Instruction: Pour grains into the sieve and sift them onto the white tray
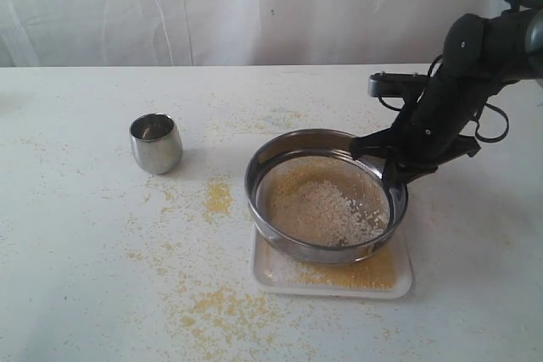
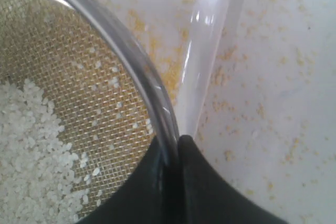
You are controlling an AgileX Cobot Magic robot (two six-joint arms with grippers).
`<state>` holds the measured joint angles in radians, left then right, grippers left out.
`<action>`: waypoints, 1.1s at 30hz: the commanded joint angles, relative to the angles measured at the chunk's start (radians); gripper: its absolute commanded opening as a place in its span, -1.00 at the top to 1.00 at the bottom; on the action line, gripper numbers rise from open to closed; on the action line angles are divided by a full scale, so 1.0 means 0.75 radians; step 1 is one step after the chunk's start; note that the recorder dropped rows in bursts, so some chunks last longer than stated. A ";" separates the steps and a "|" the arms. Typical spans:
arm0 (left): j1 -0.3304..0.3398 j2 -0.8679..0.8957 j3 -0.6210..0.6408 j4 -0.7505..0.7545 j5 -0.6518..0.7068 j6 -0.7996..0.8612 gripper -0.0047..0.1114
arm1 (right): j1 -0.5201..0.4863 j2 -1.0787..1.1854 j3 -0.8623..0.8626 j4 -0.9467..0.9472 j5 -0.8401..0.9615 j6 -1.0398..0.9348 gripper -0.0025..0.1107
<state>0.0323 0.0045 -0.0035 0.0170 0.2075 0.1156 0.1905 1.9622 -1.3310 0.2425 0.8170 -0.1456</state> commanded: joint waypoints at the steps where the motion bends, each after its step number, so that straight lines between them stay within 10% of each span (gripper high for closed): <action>1: -0.012 -0.006 0.005 -0.003 0.001 -0.001 0.92 | -0.005 -0.020 -0.008 0.020 0.047 -0.014 0.96; 10: -0.012 -0.006 0.005 -0.003 0.001 -0.001 0.92 | -0.005 -0.003 -0.008 -0.038 -0.033 -0.045 0.86; 17: -0.012 -0.006 0.005 -0.003 0.001 -0.001 0.92 | -0.003 0.008 -0.008 -0.041 -0.046 -0.039 0.14; 28: -0.012 -0.006 0.005 -0.003 0.001 -0.001 0.92 | -0.003 -0.154 -0.220 -0.169 -0.217 -0.035 0.16; 33: -0.012 -0.006 0.005 -0.003 0.001 -0.001 0.92 | -0.079 -0.129 -0.288 -0.430 -0.472 0.330 0.77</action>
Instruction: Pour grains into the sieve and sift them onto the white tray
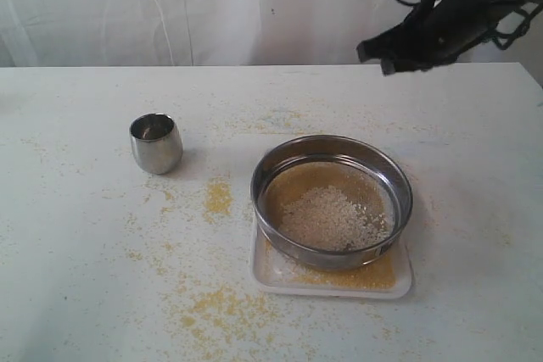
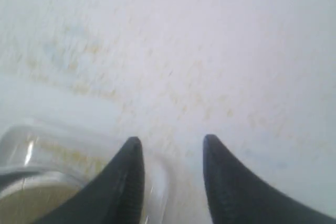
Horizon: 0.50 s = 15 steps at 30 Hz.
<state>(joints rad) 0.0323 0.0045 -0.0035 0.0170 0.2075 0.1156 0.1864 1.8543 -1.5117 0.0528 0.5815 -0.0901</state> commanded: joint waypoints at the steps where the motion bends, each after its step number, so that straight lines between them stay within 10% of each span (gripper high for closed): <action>1: -0.012 -0.006 0.005 -0.003 0.001 -0.001 0.92 | -0.108 0.021 -0.061 -0.182 -0.171 0.307 0.92; 15: -0.012 -0.006 0.005 -0.003 0.001 -0.001 0.92 | -0.485 -0.139 0.196 -0.178 0.052 0.365 0.95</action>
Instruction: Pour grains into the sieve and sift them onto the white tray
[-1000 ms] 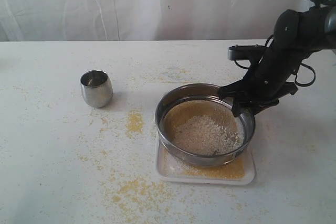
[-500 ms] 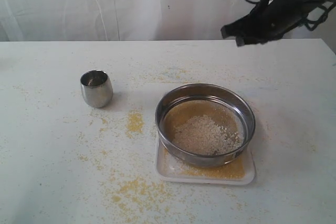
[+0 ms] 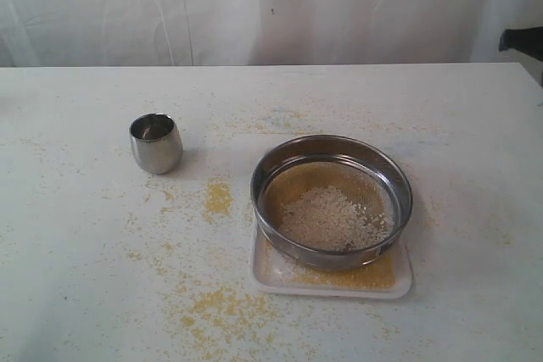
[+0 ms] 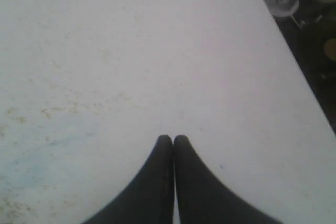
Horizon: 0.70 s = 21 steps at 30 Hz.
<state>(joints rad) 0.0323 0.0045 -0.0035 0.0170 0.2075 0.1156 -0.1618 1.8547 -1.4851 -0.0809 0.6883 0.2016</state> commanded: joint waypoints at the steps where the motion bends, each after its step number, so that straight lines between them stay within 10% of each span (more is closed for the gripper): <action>1: -0.012 -0.006 0.005 -0.003 0.001 -0.001 0.92 | -0.021 -0.224 0.257 0.000 -0.195 -0.021 0.95; 7: -0.012 -0.006 0.005 -0.003 0.001 -0.001 0.92 | -0.032 -0.779 0.775 -0.003 -0.901 -0.031 0.95; 21: -0.012 -0.006 0.005 -0.003 0.001 -0.001 0.92 | 0.079 -1.703 1.157 -0.001 -0.803 -0.086 0.95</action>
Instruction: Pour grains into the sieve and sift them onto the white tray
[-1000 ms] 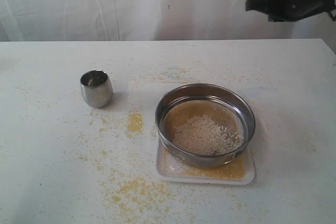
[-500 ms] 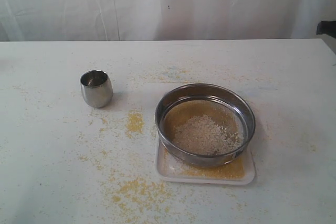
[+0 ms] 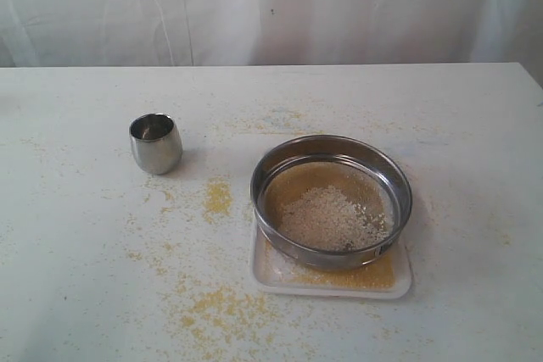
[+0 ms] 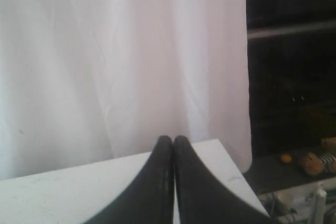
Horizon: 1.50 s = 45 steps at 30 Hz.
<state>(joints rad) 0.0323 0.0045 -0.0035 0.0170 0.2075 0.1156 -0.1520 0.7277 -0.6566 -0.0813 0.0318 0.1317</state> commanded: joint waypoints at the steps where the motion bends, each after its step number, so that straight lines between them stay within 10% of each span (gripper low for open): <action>1: -0.012 -0.006 0.005 -0.003 0.001 -0.001 0.92 | 0.087 -0.258 0.066 -0.001 0.106 0.004 0.95; 21: -0.012 -0.006 0.005 -0.003 0.001 -0.001 0.92 | 0.203 -0.921 0.118 -0.037 0.272 -0.033 0.96; 33: -0.012 -0.006 0.005 -0.003 -0.007 -0.001 0.92 | 0.202 -0.970 0.657 0.074 -0.464 -0.289 0.96; 45: -0.012 -0.006 0.005 -0.003 -0.007 -0.001 0.92 | 0.202 -0.970 0.875 0.162 0.434 -0.163 0.96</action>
<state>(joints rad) 0.0323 0.0045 -0.0035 0.0190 0.2056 0.1156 0.0000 0.0038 0.0013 0.0459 0.3007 0.0120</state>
